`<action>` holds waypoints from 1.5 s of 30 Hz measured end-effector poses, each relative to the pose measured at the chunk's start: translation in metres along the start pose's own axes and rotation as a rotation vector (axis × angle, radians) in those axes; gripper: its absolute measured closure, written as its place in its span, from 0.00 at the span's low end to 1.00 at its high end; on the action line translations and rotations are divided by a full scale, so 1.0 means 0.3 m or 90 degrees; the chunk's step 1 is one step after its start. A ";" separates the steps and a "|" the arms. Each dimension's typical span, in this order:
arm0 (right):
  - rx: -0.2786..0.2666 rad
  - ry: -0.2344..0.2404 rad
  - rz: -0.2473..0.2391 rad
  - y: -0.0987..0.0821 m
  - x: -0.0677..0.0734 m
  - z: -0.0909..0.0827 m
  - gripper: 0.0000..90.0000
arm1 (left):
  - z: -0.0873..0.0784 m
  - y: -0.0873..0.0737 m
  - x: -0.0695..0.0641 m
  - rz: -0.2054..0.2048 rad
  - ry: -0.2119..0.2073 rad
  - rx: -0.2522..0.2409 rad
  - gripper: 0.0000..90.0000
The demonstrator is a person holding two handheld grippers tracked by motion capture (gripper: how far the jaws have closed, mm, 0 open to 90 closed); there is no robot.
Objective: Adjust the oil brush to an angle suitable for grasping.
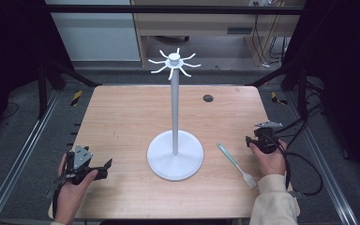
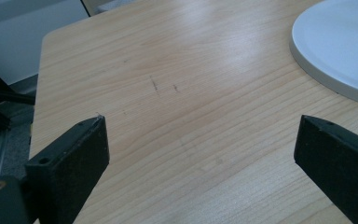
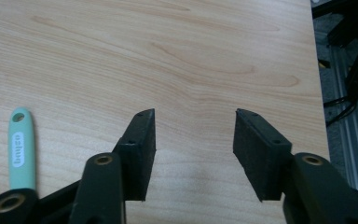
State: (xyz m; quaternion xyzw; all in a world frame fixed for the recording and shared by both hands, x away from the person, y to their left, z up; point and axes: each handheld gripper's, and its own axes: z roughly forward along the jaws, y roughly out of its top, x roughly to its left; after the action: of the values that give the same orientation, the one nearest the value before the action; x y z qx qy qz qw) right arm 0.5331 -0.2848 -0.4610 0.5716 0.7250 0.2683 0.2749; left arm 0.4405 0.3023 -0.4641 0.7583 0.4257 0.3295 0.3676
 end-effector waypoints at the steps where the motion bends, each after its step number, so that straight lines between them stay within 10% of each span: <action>1: -0.002 0.006 0.006 -0.001 0.002 -0.001 0.61 | 0.005 -0.001 -0.002 0.002 -0.002 0.005 0.03; 20: 0.032 0.121 -0.046 0.023 0.115 0.033 0.99 | 0.010 0.013 -0.037 0.021 0.004 0.005 0.03; 45: 0.086 0.190 -0.079 0.022 0.202 0.088 1.00 | 0.010 0.011 -0.039 0.029 0.012 0.014 0.03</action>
State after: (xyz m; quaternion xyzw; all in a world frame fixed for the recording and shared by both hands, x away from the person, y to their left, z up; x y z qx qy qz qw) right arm 0.5445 -0.2223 -0.4805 0.4965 0.8084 0.2832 0.1409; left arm 0.4393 0.2898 -0.4650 0.7686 0.4156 0.3402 0.3476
